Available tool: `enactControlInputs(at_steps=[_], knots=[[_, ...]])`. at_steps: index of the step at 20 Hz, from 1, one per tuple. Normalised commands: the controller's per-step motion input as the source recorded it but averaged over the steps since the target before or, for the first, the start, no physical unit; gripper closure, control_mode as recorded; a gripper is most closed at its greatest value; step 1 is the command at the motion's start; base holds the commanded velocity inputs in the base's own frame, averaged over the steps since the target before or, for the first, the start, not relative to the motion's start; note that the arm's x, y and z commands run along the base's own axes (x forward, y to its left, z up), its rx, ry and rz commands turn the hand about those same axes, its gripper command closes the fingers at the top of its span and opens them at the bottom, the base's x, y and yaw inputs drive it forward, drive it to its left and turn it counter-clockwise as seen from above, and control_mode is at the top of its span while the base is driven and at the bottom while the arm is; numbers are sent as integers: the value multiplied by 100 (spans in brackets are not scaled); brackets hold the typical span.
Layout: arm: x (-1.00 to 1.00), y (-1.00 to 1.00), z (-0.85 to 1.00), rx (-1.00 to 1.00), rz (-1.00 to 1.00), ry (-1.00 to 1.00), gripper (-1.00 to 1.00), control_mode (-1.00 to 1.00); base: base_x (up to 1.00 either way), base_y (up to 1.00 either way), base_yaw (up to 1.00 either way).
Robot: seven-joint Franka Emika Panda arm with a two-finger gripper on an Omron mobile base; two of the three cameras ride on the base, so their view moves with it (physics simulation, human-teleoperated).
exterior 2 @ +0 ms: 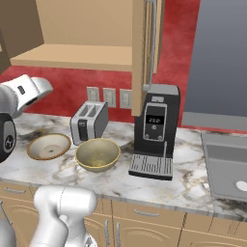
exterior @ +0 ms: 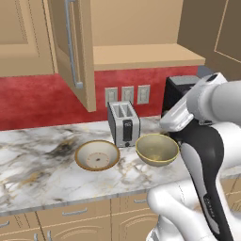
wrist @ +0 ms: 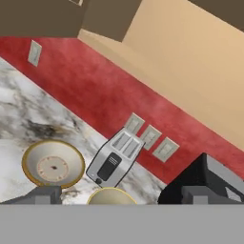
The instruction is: Open the cabinet. Pick the bowls from the counter and place them in the cabinet. Then close the cabinet.
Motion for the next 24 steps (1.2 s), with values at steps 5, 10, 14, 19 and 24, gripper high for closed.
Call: enactControlInputs(at_steps=[5,10,14,19,24], knots=[[27,-21,-33,-16,-11,3,-100,-100,0,0,0],[43,-1,-39,-8,-5,0,-100,-100,0,0,0],[36,0,-19,0,0,2,-100,-100,0,0,0],[18,0,-9,1,0,8,-100,-100,0,0,0],[12,0,0,1,0,22,-100,-100,0,0,0]])
